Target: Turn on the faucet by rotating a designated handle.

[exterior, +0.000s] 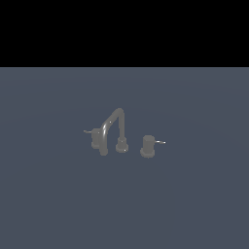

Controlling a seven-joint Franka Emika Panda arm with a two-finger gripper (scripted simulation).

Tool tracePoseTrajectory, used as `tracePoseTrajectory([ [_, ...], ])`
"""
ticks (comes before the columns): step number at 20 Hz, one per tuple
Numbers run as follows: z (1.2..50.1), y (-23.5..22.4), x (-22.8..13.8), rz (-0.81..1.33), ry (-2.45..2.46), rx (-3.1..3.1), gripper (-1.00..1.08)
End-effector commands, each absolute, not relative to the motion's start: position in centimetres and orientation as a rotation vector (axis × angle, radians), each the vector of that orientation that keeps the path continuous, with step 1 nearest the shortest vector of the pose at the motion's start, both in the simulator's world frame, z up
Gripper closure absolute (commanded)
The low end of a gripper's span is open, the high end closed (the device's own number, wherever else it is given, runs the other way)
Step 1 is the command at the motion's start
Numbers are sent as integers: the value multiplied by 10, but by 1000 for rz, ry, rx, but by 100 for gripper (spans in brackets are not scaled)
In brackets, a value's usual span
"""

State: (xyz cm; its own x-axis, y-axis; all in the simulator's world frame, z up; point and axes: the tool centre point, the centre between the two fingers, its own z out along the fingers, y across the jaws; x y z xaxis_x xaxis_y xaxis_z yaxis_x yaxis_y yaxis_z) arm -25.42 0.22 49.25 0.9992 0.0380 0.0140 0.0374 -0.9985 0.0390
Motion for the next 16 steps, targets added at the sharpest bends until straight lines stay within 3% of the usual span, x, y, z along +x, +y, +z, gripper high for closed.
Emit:
tracePoseTrajectory([
  [1,492,2,-254,23,58,3102,108],
  [16,487,9,-246,13,59,3066,108],
])
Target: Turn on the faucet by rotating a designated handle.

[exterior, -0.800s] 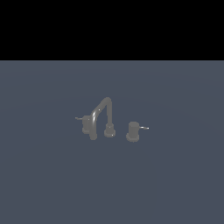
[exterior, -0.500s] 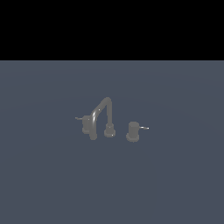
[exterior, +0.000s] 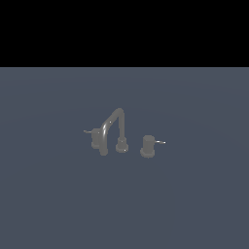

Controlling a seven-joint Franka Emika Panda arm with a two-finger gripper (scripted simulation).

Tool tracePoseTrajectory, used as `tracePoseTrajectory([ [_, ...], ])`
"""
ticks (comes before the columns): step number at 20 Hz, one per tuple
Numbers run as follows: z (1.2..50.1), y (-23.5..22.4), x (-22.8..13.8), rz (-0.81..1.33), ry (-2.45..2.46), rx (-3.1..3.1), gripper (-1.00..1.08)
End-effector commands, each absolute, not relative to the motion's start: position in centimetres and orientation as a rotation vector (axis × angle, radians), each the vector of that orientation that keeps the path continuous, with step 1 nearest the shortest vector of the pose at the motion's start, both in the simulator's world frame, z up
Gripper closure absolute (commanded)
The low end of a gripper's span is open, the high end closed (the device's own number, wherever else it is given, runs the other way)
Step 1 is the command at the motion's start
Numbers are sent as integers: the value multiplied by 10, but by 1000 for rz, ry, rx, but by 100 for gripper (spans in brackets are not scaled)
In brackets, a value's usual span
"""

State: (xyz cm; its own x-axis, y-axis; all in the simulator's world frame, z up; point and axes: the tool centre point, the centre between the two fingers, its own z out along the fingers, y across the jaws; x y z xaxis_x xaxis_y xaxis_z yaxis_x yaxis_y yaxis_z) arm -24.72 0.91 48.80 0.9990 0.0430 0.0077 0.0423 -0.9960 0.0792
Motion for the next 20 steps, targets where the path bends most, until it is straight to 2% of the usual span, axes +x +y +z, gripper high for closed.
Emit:
tracePoseTrajectory([
  [1,486,10,-244,12,51,3071,108],
  [10,463,15,-210,-17,-112,3152,108],
  [20,404,22,-143,-114,-558,3241,108],
])
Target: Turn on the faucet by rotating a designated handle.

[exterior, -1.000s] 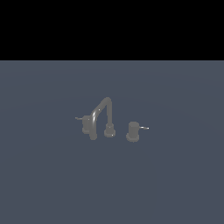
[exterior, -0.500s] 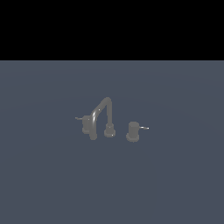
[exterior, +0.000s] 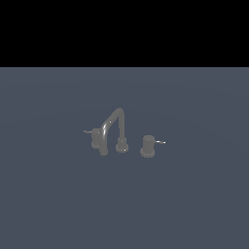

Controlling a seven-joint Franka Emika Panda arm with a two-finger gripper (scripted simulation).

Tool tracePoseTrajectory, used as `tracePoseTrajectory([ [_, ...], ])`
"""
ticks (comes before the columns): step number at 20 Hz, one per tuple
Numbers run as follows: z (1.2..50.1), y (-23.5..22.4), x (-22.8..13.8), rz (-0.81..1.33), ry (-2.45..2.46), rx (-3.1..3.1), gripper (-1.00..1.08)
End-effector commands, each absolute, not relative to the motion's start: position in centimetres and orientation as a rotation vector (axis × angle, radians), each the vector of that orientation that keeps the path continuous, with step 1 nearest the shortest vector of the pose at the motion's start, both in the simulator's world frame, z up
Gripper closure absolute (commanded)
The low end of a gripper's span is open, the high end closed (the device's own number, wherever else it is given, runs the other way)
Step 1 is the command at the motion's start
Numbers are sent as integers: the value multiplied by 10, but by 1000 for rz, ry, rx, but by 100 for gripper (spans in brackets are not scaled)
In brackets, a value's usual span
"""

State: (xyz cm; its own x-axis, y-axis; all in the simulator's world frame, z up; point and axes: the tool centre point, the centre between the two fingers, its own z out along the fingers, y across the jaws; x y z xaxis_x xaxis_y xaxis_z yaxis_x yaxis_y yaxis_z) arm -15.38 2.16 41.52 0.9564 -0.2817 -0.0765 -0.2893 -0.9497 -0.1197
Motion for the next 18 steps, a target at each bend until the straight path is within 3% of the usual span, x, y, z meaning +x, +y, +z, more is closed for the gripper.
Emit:
tracePoseTrajectory([
  [1,397,22,-136,114,554,-2927,108],
  [18,248,-3,-47,246,1421,-2552,108],
])
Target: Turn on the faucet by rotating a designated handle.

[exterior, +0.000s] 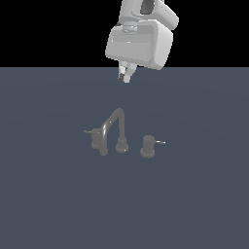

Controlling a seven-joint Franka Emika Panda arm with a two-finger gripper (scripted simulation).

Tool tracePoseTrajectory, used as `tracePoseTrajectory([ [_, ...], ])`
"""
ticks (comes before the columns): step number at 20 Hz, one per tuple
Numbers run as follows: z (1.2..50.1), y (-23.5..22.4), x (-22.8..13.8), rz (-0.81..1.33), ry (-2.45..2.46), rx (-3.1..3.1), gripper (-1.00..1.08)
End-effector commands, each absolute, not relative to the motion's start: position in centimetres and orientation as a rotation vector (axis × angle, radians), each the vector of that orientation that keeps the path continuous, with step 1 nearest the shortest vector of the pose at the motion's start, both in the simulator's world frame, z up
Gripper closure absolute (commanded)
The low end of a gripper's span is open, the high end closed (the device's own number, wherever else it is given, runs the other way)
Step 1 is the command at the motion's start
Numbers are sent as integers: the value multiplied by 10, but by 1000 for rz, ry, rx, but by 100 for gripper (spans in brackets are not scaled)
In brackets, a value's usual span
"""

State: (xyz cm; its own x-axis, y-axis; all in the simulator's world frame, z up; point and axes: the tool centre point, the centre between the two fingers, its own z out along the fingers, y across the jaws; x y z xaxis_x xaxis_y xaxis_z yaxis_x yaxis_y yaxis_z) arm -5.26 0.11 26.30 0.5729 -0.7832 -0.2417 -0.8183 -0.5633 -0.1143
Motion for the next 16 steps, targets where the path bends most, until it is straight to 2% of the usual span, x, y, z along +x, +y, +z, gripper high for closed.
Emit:
tracePoseTrajectory([
  [1,239,-7,-43,248,1474,-2527,108],
  [16,106,-80,-18,135,2226,-2112,108],
])
